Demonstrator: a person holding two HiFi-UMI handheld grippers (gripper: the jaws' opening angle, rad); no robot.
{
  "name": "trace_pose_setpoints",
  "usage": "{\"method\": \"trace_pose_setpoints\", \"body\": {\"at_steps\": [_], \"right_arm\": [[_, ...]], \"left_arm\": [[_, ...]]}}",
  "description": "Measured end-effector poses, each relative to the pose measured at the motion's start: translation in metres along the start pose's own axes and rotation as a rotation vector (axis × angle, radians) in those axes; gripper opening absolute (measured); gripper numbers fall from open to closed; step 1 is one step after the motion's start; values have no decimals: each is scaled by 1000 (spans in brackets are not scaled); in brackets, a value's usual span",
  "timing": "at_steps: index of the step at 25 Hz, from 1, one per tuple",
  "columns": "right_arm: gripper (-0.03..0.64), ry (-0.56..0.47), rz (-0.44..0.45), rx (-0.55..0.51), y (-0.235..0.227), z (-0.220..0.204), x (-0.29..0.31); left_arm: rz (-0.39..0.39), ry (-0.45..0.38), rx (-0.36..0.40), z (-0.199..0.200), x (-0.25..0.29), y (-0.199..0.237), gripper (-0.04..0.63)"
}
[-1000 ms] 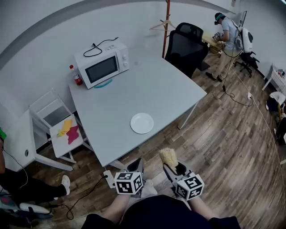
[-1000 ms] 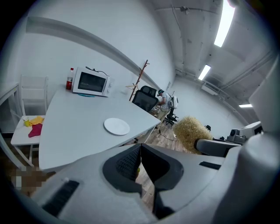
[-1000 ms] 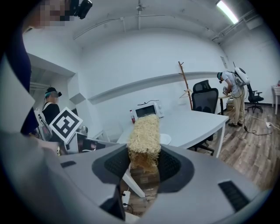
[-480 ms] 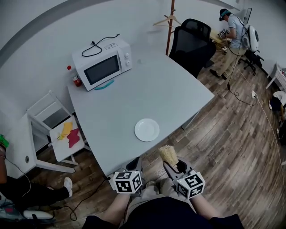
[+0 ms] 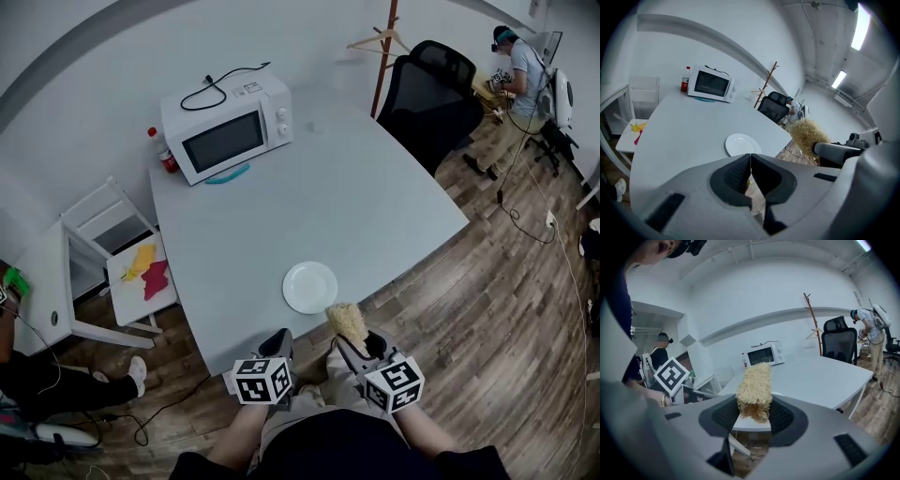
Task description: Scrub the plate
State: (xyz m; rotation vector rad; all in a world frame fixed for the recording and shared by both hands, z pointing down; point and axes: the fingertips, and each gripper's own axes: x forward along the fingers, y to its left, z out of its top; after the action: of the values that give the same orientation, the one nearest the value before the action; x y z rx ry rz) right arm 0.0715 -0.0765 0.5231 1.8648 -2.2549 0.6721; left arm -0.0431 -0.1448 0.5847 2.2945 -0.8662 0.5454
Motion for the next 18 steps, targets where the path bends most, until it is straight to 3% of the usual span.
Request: {"method": "trace_pose_setpoints", "body": {"at_steps": [9,16,18], "right_arm": [[176,64,94,-33,-48,17,43],[176,121,200,-78,-64,26,75],[176,139,227,-87,-68,26,82]], "left_arm": [[66,0,-66,16,51,12,20],[132,28,-166,9,87,35,21],[140,38,-199,3,97,41,71]]}}
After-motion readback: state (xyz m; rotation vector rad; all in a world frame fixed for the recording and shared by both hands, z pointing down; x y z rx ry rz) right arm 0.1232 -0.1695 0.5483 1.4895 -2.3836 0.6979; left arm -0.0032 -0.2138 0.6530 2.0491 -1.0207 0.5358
